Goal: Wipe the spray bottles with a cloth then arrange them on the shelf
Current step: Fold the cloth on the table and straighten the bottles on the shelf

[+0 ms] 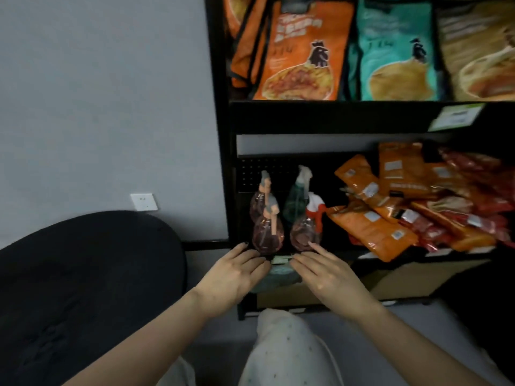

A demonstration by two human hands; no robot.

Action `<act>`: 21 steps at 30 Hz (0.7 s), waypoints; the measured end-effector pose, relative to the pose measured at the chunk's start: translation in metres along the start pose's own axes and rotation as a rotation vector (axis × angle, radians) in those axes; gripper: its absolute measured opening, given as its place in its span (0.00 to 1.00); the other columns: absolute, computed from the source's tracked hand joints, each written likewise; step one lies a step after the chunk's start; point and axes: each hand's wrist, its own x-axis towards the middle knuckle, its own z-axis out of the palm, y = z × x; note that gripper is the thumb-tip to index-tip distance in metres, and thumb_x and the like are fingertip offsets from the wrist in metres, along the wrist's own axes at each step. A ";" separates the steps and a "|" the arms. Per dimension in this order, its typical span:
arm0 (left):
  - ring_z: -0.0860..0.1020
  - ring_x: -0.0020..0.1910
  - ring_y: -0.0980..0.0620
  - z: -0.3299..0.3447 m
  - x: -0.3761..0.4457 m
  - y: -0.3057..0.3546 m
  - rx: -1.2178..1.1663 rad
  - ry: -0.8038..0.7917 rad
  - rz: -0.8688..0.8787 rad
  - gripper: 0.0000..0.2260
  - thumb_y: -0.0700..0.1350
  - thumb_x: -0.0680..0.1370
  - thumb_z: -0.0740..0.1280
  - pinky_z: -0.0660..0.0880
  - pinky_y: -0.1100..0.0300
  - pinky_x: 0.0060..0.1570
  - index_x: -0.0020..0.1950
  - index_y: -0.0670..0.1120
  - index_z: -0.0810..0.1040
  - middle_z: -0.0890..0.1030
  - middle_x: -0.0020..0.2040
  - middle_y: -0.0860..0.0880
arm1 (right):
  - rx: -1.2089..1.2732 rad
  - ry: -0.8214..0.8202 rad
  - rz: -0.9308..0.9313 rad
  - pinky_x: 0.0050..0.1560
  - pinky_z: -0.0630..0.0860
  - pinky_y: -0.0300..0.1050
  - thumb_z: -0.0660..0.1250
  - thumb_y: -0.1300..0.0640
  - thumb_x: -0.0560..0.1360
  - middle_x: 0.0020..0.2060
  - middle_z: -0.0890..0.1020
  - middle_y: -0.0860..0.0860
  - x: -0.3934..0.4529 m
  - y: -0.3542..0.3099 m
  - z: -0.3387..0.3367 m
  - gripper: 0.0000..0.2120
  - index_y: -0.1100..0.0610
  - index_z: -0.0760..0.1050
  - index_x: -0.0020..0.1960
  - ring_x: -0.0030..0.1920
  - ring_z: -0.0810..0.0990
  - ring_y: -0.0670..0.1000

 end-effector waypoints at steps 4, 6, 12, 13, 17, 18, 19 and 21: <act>0.82 0.48 0.50 0.027 0.056 0.029 -0.058 -0.027 0.073 0.24 0.41 0.61 0.77 0.76 0.53 0.56 0.57 0.45 0.78 0.84 0.48 0.50 | -0.061 0.005 0.080 0.63 0.70 0.57 0.76 0.68 0.63 0.47 0.84 0.56 -0.052 0.040 -0.004 0.17 0.63 0.81 0.52 0.47 0.83 0.53; 0.82 0.47 0.51 0.043 0.079 0.044 -0.071 -0.023 0.108 0.24 0.40 0.64 0.73 0.75 0.54 0.56 0.58 0.45 0.72 0.84 0.46 0.50 | -0.086 0.022 0.102 0.66 0.67 0.53 0.70 0.67 0.68 0.46 0.84 0.55 -0.076 0.057 -0.001 0.11 0.62 0.82 0.50 0.46 0.83 0.52; 0.79 0.37 0.52 0.093 0.138 0.072 -0.104 -0.191 0.156 0.20 0.39 0.67 0.55 0.73 0.61 0.48 0.53 0.48 0.80 0.82 0.40 0.51 | -0.062 -0.081 0.223 0.58 0.75 0.55 0.83 0.66 0.50 0.44 0.85 0.53 -0.122 0.103 0.020 0.26 0.61 0.83 0.47 0.43 0.83 0.50; 0.79 0.37 0.51 0.101 0.147 0.074 -0.109 -0.215 0.158 0.19 0.39 0.67 0.57 0.76 0.60 0.46 0.53 0.48 0.81 0.82 0.39 0.51 | -0.057 -0.084 0.233 0.59 0.73 0.55 0.83 0.66 0.50 0.43 0.85 0.53 -0.125 0.112 0.025 0.25 0.61 0.83 0.47 0.42 0.83 0.49; 0.80 0.36 0.52 0.131 0.181 0.078 -0.098 -0.352 0.075 0.24 0.45 0.53 0.79 0.78 0.63 0.41 0.49 0.48 0.83 0.82 0.38 0.52 | -0.044 -0.095 0.268 0.59 0.73 0.53 0.82 0.68 0.51 0.43 0.84 0.52 -0.124 0.148 0.050 0.25 0.61 0.83 0.47 0.41 0.83 0.50; 0.80 0.34 0.52 0.135 0.190 0.079 -0.087 -0.347 0.022 0.25 0.45 0.50 0.80 0.78 0.63 0.40 0.47 0.48 0.84 0.82 0.36 0.52 | -0.040 -0.101 0.282 0.58 0.74 0.54 0.82 0.68 0.50 0.43 0.85 0.53 -0.122 0.157 0.056 0.26 0.61 0.82 0.47 0.41 0.84 0.50; 0.80 0.33 0.52 0.140 0.199 0.079 -0.070 -0.334 -0.026 0.25 0.45 0.49 0.81 0.77 0.62 0.39 0.45 0.48 0.84 0.81 0.34 0.52 | -0.036 -0.106 0.294 0.57 0.74 0.54 0.82 0.68 0.50 0.43 0.85 0.53 -0.119 0.166 0.063 0.26 0.61 0.82 0.47 0.40 0.84 0.50; 0.79 0.31 0.50 0.151 0.216 0.079 -0.037 -0.338 -0.095 0.23 0.44 0.48 0.81 0.78 0.59 0.40 0.42 0.47 0.84 0.80 0.32 0.50 | -0.026 -0.128 0.305 0.57 0.75 0.53 0.81 0.69 0.50 0.42 0.84 0.52 -0.113 0.181 0.074 0.26 0.60 0.82 0.47 0.39 0.83 0.51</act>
